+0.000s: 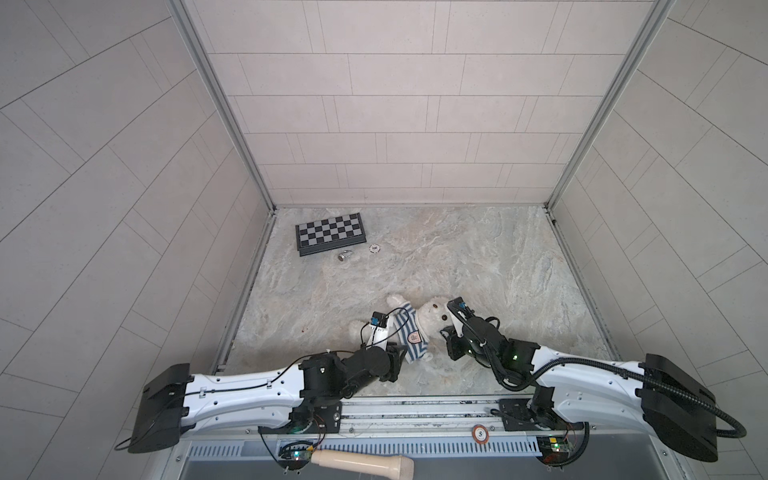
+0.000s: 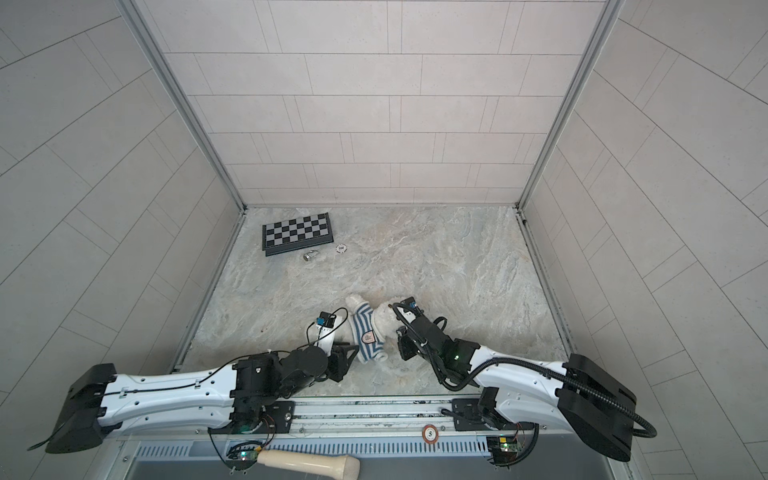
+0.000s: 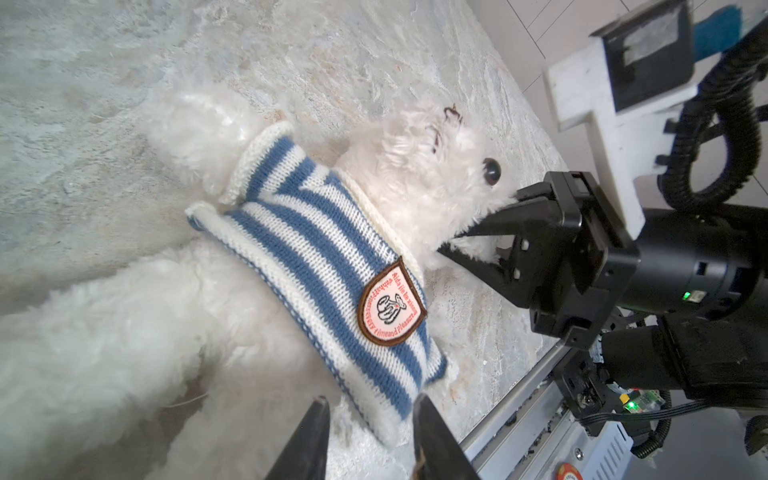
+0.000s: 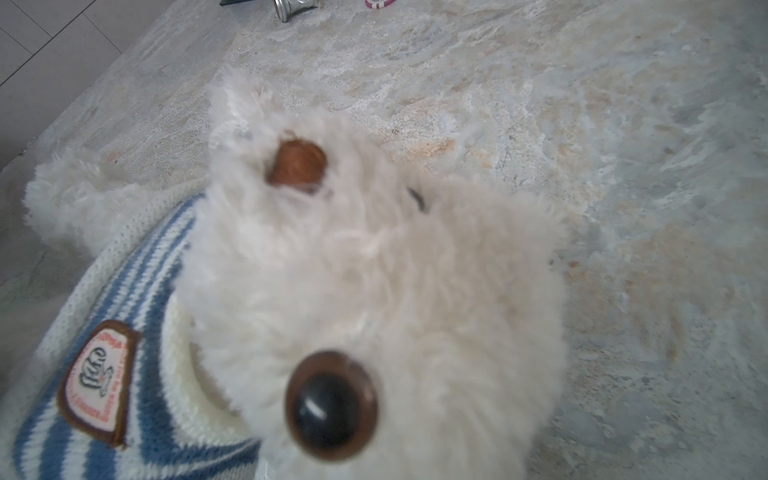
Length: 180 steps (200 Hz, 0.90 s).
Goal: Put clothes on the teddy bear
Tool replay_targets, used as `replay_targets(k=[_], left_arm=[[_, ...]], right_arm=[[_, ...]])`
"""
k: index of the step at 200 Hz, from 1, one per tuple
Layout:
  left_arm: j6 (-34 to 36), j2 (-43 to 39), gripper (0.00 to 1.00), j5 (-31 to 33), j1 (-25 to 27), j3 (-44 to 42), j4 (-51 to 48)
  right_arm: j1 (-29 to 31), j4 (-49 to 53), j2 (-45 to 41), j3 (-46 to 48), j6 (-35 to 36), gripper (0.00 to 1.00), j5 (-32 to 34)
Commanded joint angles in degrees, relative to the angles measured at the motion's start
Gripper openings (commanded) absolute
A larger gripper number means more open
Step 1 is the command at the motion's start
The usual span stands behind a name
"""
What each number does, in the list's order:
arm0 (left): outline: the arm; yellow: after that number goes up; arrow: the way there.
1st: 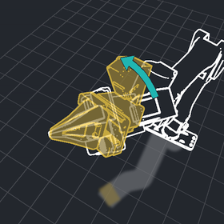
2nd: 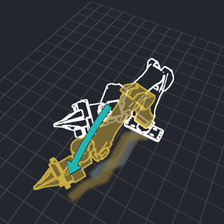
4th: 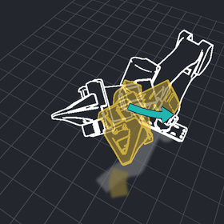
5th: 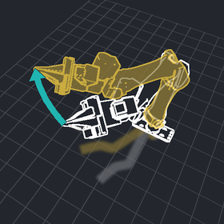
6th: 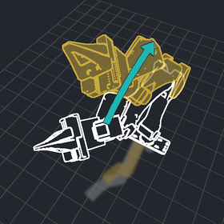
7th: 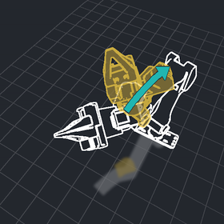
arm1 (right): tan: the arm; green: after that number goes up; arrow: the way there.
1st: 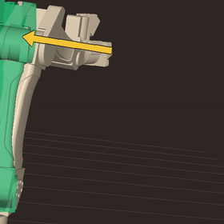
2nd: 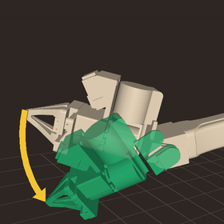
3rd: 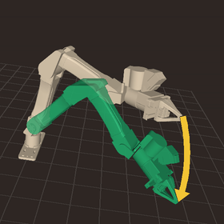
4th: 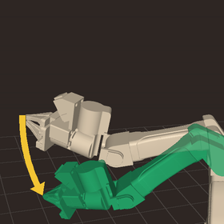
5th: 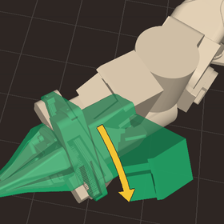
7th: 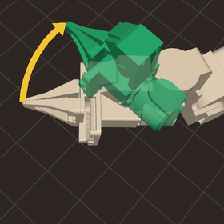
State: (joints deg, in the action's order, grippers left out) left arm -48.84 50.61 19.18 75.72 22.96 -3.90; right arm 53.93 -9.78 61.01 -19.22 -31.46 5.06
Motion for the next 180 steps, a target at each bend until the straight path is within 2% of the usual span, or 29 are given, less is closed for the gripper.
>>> replay_targets(k=[1,60,102,138,149,162,180], left_arm=[[-0.03,2.96,0.37,-0.66,-0.14,1.79,3.76],[-2.64,8.79,0.33,-2.02,-0.14,1.4,8.82],[-2.22,8.27,0.17,-2.02,-0.14,0.71,11.18],[-2.42,9.76,0.17,-1.31,-0.14,1.25,10.29],[-2.14,9.65,0.12,-0.7,-0.14,1.57,9.27],[-1.92,8.89,0.0,0.05,-0.14,1.55,8.08],[-2.08,6.88,0.0,1.45,-0.14,0.75,5.15]], right_arm=[[-0.18,-1.09,-1.33,0.37,-1.41,0.0,1.47],[-0.1,-0.44,-3.54,1.1,-1.89,0.0,2.12],[-0.1,0.2,-4.48,1.47,-1.59,0.0,2.5],[-0.13,0.37,-4.96,1.57,-1.53,0.0,2.82],[-0.11,0.72,-5.39,1.64,-1.54,0.0,3.04],[-0.13,1.79,-6.5,1.69,-1.05,0.0,3.82],[-0.29,4.03,-9.22,1.56,-0.13,0.0,5.56]])
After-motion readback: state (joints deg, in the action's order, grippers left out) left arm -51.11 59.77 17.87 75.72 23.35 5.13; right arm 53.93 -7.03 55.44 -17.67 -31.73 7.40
